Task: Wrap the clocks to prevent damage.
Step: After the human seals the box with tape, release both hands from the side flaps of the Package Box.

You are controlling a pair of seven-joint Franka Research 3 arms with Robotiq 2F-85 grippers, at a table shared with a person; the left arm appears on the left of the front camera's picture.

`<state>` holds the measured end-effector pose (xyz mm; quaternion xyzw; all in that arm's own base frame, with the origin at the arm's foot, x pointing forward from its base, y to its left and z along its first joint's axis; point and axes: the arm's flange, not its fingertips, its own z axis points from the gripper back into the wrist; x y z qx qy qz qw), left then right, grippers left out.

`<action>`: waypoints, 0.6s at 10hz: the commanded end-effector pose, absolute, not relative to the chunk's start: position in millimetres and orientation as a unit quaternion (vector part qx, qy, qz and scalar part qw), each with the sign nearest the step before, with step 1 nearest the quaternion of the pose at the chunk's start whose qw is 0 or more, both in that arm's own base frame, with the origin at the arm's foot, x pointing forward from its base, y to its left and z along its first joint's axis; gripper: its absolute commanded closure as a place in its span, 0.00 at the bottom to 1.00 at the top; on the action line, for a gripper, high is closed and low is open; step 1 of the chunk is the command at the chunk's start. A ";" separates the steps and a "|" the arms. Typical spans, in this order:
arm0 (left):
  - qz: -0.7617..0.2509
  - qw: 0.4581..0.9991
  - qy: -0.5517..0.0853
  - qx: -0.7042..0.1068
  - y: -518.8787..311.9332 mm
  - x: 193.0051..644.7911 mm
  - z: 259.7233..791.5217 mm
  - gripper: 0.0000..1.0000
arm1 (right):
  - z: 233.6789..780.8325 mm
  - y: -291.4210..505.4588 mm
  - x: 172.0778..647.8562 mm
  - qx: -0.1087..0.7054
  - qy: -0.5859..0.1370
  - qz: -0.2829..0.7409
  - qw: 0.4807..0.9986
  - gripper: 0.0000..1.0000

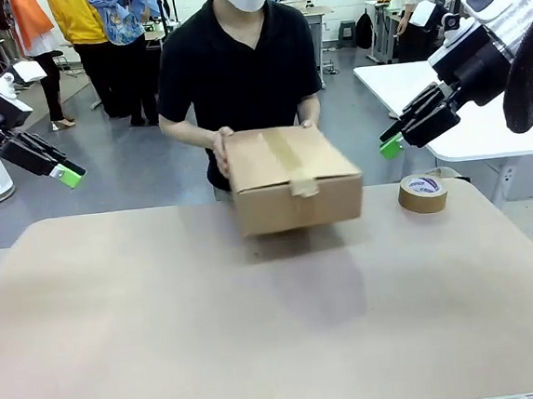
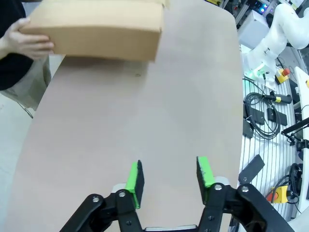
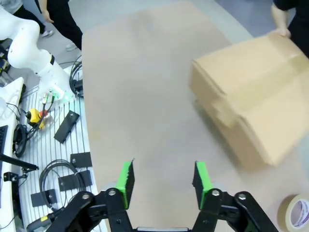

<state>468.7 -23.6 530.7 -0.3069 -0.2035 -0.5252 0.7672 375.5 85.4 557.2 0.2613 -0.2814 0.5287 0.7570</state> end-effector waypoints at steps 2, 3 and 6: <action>-0.515 0.771 -0.212 -0.308 -28.9 465.2 536.2 0.00 | 554.2 84.1 371.6 0.263 -0.275 0.536 0.754 0.00; -0.514 0.771 -0.214 -0.308 -28.2 463.9 536.8 0.00 | 553.5 84.8 371.0 0.262 -0.274 0.537 0.754 0.00; -0.527 0.766 -0.207 -0.305 -24.0 466.9 534.7 0.02 | 556.7 87.6 374.7 0.263 -0.280 0.531 0.755 0.00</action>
